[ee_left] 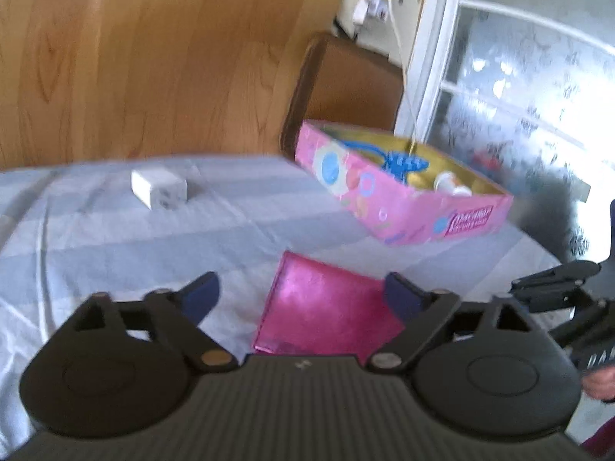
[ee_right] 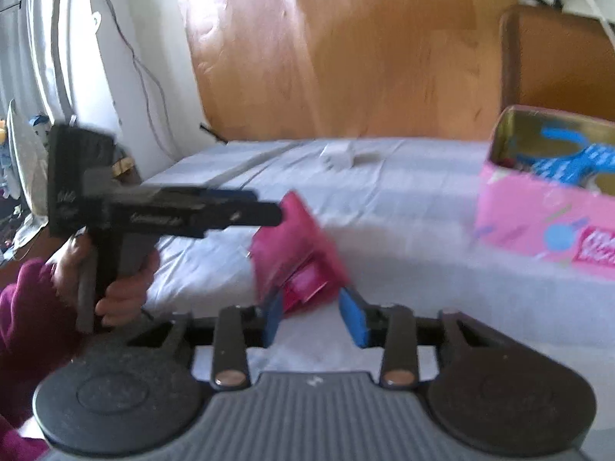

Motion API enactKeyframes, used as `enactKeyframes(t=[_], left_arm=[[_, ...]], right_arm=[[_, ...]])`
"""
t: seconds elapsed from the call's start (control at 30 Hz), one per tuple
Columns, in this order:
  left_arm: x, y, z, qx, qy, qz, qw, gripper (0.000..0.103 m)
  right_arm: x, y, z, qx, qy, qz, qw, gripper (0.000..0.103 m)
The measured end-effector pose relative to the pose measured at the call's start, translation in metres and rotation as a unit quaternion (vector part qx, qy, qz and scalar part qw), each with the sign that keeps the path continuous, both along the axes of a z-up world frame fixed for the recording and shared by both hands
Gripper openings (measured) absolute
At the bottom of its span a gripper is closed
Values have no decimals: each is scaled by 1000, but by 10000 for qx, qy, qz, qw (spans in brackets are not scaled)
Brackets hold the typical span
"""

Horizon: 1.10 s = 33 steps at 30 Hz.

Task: Organize rigid objects
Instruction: 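Grasp the pink pouch with the right gripper and lift it, then carry the pink pouch into the pink tin and open the right gripper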

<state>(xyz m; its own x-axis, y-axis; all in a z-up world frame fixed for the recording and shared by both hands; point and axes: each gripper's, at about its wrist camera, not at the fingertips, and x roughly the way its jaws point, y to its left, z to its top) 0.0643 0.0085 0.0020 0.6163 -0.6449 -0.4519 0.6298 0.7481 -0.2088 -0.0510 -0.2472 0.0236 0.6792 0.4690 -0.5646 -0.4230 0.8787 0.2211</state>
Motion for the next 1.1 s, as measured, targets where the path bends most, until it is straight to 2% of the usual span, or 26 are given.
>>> enactKeyframes(t=[0.07,0.1,0.13,0.17,0.27,0.33,0.53,0.73,0.83,0.9,0.97,1.1], left_arm=[[7,2,-7,-40,306,-54,9995,97],[8,3,-8,-143,430,-98,9989,92],[5,3,-7,-239,522,-156,9982,80],[3,4,-7,-330,617,-232,9973,73],[-9,-8,-5,-96,650,-195,9976,58],[-19,-25,-8,-3,744,-406,9964,50],[-54,-107,-10,209,705,-1161,9905,49],[-62,-173,-10,317,697,-1595,9842,49],[-61,-187,-6,287,706,-1669,9830,41],[-60,-193,5,217,634,-1690,9833,41],[-56,-198,22,118,437,-1697,9845,41],[-38,-214,66,25,-216,-1522,9881,41]], right_arm=[[7,8,-8,125,52,-4,9999,29],[9,10,-11,251,64,-2,9997,29],[15,11,-12,422,103,5,9991,29],[20,11,-14,561,163,1,9983,24],[18,-2,-15,682,212,-121,9974,15],[14,-17,-15,588,155,-297,9977,15],[-9,-96,-23,813,194,-1256,9886,16],[-47,-153,-28,665,28,-1995,9776,17],[-66,-166,-30,566,-58,-2131,9754,17],[-73,-173,-25,516,-190,-2229,9733,16],[-74,-183,-11,709,-455,-2247,9708,15],[-60,-193,28,568,-1199,-2276,9647,15]])
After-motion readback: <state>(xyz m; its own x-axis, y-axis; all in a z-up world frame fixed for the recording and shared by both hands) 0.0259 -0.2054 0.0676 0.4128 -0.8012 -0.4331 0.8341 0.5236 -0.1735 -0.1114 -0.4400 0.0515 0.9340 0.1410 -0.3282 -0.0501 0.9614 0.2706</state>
